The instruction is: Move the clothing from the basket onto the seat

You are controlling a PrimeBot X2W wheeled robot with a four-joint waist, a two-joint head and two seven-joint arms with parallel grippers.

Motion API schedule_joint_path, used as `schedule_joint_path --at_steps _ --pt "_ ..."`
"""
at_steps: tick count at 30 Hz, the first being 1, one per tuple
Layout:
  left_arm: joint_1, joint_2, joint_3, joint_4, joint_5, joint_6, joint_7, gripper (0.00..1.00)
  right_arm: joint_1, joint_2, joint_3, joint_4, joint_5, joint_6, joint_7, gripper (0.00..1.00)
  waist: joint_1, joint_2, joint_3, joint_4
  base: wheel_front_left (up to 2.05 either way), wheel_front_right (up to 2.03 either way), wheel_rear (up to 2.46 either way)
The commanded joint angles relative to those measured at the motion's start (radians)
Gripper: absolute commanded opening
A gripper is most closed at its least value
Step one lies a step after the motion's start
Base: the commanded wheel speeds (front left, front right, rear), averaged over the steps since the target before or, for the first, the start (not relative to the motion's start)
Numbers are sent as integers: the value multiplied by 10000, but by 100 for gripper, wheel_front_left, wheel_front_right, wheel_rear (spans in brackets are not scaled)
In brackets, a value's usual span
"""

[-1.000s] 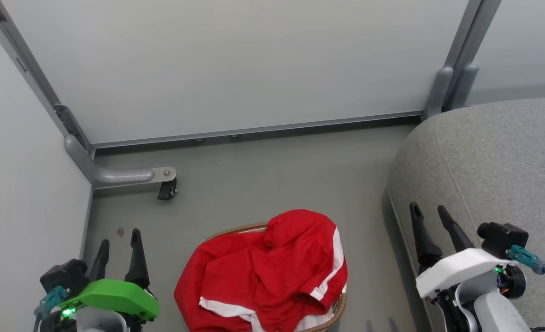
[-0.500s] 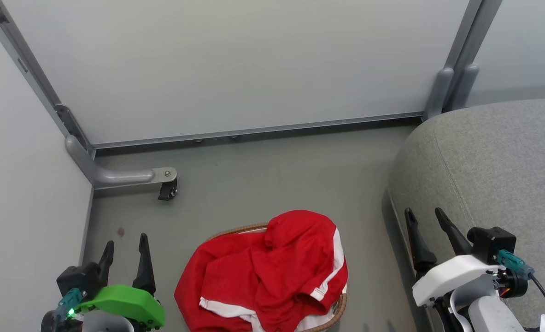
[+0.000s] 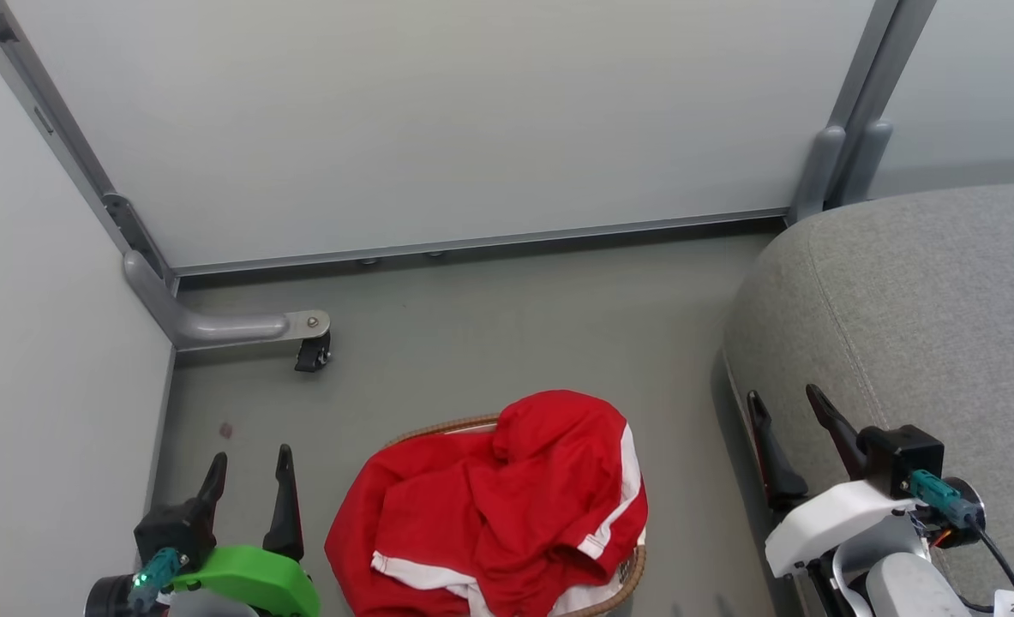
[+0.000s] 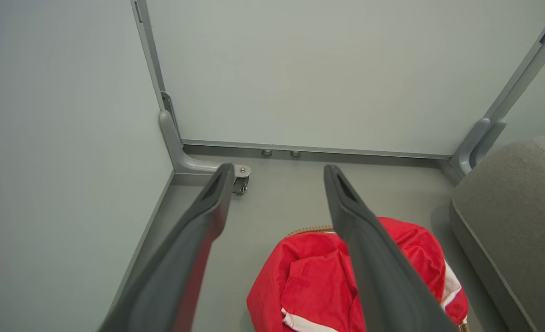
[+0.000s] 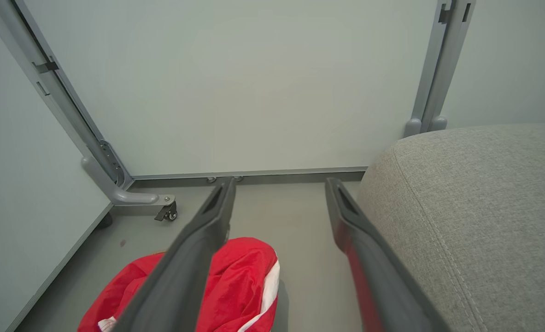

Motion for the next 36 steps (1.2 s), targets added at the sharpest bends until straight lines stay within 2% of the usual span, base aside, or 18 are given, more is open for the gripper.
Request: schedule_joint_path --at_steps 1,9,14,23,28,36 --pt "61 15 -8 -85 246 -65 -93 100 66 -61 -11 9 -236 3 -95 100 0 0 18 -4 0 0 0" --pt "221 -51 43 -122 751 -82 -254 100 99 -68 -35 40 -768 4 -251 100 0 0 139 -32 0 0 0" --pt "-61 -80 -70 -245 977 -171 -339 100 -257 -71 22 -118 -1161 2 -338 100 0 0 643 -127 0 0 0" --pt "-1096 -84 -597 137 1403 -321 -504 100 -1171 -75 209 -772 -1746 1 -495 100 0 0 2335 -489 0 0 0" --pt "-1863 -79 -901 236 1190 -326 -471 100 -1731 -70 252 -1181 -1644 1 -486 100 0 0 3370 -680 0 0 0" --pt "-3260 438 -1861 266 884 -330 -469 100 -2842 -69 492 -1770 -1674 -1 -486 100 0 0 5157 -1088 0 0 0"
